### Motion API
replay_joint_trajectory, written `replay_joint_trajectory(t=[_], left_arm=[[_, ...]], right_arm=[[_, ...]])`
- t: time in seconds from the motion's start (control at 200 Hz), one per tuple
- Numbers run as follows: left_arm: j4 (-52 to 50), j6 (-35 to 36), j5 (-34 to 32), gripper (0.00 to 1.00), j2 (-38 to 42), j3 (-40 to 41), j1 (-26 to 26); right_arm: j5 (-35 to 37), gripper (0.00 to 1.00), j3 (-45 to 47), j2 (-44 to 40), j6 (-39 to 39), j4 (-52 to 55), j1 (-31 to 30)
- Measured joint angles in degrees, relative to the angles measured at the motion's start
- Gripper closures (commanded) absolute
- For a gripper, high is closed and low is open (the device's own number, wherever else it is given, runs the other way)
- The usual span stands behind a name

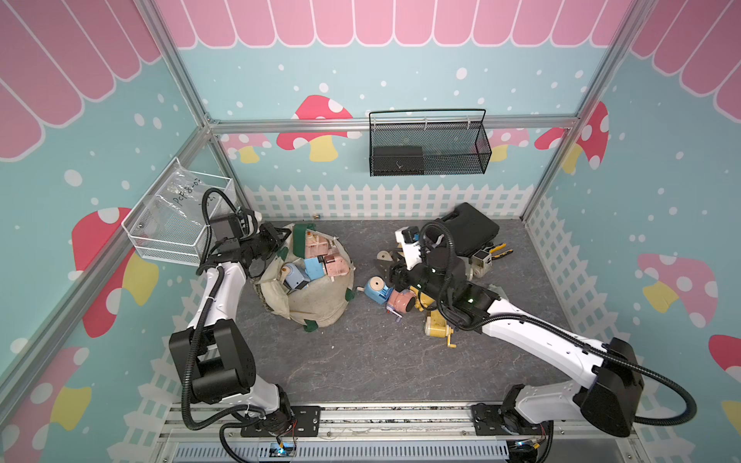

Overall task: Take out the pencil sharpeners from the tote bags
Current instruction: Place the pencil sharpener at the center of the board, then adjust the canvas bag at the center of the board.

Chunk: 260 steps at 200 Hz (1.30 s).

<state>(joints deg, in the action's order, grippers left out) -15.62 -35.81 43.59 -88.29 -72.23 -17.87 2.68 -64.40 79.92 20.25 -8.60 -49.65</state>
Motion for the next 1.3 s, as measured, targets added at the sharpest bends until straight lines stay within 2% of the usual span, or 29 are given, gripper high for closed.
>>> replay_joint_trajectory(t=[0.14,0.25,0.42,0.65,0.921,1.301], left_arm=[[0.0,0.0,0.0,1.0,0.0,0.0,0.0],[0.0,-0.02,0.0,1.0,0.0,0.0,0.0],[0.0,0.0,0.0,1.0,0.0,0.0,0.0],[0.0,-0.02,0.0,1.0,0.0,0.0,0.0],[0.0,-0.02,0.0,1.0,0.0,0.0,0.0],[0.0,-0.02,0.0,1.0,0.0,0.0,0.0]], right_arm=[[-0.66,0.35,-7.61,9.27,-2.91,0.15,-4.48],[-4.42,0.36,-15.06,17.49,-4.48,0.96,-6.43],[-8.66,0.35,-24.57,28.59,-5.79,3.17,-7.52],[-10.73,0.34,-33.46,41.18,-6.6,4.9,-7.78],[-7.96,0.19,-46.95,54.27,-11.56,7.76,-7.85],[-3.74,0.14,-56.61,62.86,-19.02,8.24,-8.13]])
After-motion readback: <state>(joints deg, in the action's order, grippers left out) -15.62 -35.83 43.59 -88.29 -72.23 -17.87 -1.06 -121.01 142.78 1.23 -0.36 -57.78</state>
